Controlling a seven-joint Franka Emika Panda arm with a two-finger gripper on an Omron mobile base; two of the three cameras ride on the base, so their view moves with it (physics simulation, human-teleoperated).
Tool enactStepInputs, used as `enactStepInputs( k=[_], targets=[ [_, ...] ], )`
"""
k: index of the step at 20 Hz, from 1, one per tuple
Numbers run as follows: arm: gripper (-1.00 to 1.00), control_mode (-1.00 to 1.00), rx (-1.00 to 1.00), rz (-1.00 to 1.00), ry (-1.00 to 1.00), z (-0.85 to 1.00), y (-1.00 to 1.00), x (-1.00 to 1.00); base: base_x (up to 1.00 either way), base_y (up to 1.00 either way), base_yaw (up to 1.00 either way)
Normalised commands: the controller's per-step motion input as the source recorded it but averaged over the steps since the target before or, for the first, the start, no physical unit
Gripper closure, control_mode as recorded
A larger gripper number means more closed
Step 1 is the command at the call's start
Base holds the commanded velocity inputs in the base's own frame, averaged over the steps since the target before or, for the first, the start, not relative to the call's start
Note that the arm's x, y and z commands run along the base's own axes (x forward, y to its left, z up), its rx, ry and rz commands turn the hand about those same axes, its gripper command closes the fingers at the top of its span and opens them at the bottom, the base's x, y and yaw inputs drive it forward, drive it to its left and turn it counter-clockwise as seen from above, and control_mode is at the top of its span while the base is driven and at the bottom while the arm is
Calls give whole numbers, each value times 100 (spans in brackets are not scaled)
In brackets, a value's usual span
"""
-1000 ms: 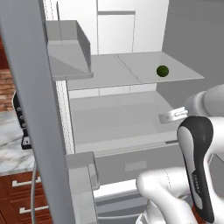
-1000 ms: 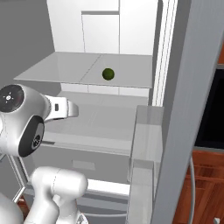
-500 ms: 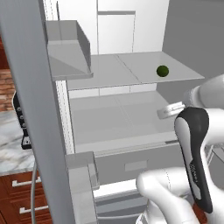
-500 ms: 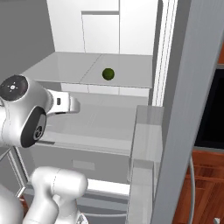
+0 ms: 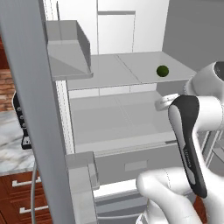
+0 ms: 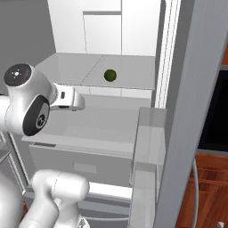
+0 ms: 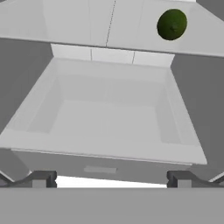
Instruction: Open the fridge, remove the pear, lime, and steak, and place them on any counter.
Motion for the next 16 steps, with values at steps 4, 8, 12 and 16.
enactStepInputs(
  k=[4, 8, 12, 16],
  targets=[
    [-100, -100, 0, -8, -2, 0, -3, 21, 0, 0, 0],
    [-100, -100, 2, -13, 0, 2, -6, 53, 0, 0, 0],
    [-100, -100, 1, -17, 0, 1, -14, 40, 0, 0, 0],
    [-100, -100, 2, -13, 0, 0, -21, 24, 0, 0, 0]
  ],
)
